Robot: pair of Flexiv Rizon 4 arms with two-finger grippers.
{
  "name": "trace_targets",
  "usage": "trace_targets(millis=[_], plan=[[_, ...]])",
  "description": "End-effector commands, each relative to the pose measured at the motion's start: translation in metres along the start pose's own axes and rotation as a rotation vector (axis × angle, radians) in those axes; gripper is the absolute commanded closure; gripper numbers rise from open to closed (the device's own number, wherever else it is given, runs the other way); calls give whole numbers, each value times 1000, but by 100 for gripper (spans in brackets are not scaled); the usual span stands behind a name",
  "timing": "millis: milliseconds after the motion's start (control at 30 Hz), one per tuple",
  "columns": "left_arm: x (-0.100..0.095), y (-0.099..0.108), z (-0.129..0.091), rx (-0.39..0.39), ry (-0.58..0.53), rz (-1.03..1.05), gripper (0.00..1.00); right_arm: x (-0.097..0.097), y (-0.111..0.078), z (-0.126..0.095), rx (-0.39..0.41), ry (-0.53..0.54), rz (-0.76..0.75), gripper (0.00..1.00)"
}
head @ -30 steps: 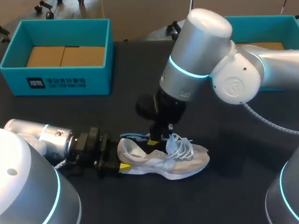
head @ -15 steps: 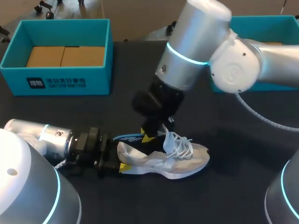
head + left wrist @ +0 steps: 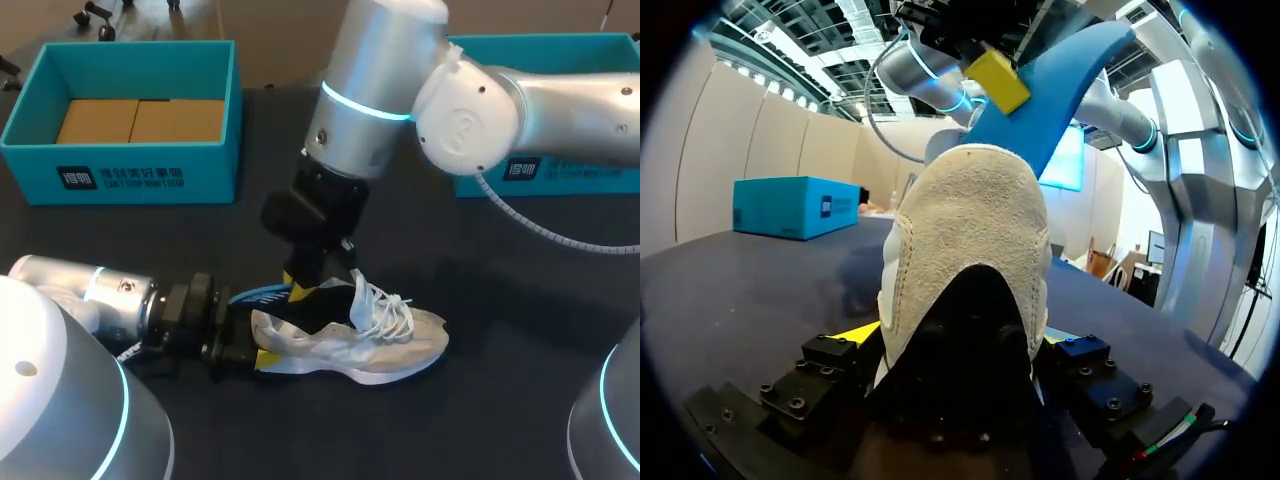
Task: Take the shoe out of the shoebox, open the shoe tongue, remove and reinsert the insole, then place the shoe into the shoebox
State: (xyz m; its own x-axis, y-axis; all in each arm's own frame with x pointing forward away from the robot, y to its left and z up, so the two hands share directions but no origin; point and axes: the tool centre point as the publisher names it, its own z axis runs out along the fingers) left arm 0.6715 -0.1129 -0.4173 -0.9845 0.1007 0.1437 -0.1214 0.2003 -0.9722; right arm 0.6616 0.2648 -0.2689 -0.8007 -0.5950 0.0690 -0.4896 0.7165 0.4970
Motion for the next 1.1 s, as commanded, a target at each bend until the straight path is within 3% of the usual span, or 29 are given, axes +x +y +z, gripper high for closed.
trace_targets(millis=[33,133,200,867,1100], plan=[[1,0,1,0,-1,0,100,-4,3,-4,-98,-15,-74,100],[1,0,1,0,-1,0,100,-10,13,-15,-117,-1,-116,100],[1,0,1,0,-1,0,100,-19,20,-28,-233,48,-153,100],[1,0,1,0,-1,0,100,-19,20,-28,-233,48,-153,100],[1,0,1,0,-1,0,100,-26,42,-59,-221,-49,-182,100]])
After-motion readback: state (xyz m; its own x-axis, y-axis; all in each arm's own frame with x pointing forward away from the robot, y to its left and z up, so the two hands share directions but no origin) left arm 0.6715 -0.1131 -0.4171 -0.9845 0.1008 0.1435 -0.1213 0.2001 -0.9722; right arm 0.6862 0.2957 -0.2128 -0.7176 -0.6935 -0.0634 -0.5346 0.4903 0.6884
